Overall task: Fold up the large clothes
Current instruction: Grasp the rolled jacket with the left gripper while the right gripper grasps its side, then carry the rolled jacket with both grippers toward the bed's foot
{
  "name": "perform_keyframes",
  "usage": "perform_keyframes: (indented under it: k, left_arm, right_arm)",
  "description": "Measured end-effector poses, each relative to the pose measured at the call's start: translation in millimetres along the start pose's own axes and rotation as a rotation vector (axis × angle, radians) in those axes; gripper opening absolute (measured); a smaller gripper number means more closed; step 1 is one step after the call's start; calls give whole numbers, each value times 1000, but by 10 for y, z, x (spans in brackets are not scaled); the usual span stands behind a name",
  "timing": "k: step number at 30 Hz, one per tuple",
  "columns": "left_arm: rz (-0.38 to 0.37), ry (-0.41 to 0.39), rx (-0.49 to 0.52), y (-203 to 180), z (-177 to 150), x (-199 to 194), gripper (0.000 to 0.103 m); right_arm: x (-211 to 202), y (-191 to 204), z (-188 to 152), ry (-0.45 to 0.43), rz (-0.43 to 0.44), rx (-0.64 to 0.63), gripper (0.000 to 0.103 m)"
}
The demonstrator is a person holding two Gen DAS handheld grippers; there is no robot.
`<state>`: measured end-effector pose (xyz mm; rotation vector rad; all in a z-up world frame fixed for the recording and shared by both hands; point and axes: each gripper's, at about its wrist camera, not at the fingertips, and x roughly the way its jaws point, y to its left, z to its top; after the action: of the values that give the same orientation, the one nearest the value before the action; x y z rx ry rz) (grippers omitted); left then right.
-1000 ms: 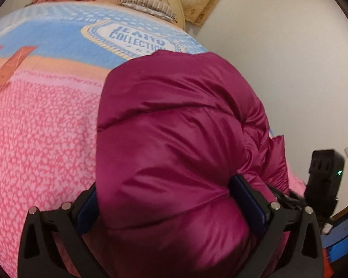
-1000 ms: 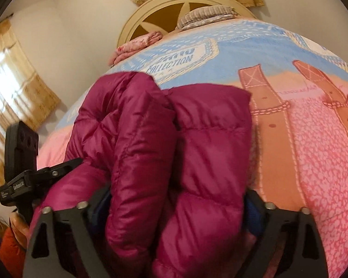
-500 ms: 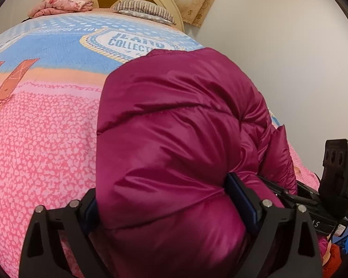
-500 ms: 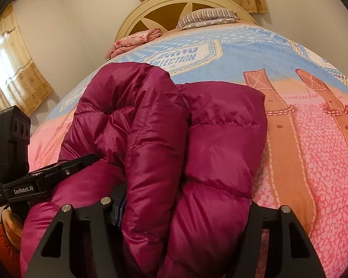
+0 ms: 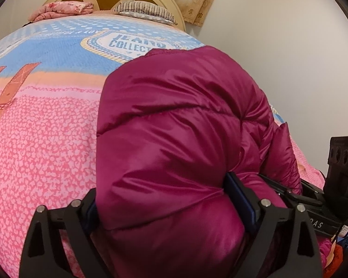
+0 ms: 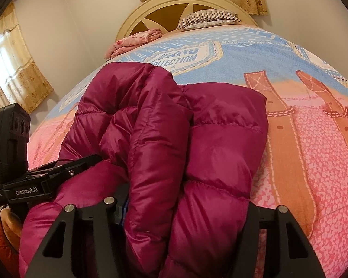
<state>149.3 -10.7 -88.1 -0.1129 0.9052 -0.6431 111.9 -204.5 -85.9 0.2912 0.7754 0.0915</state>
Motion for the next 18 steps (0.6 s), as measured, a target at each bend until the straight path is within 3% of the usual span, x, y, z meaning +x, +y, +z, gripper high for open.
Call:
perform_keyframes:
  k: [7, 11, 18]
  left_arm:
    - [101, -2, 52, -224, -12, -110, 75]
    - [172, -11, 97, -425, -94, -235, 71]
    - [196, 4, 124, -602, -254, -392, 68]
  right_arm:
    - [-61, 27, -42, 8, 27, 28, 41]
    - [-196, -1, -98, 13, 47, 72, 34]
    - [-505, -34, -358, -9, 49, 153, 31]
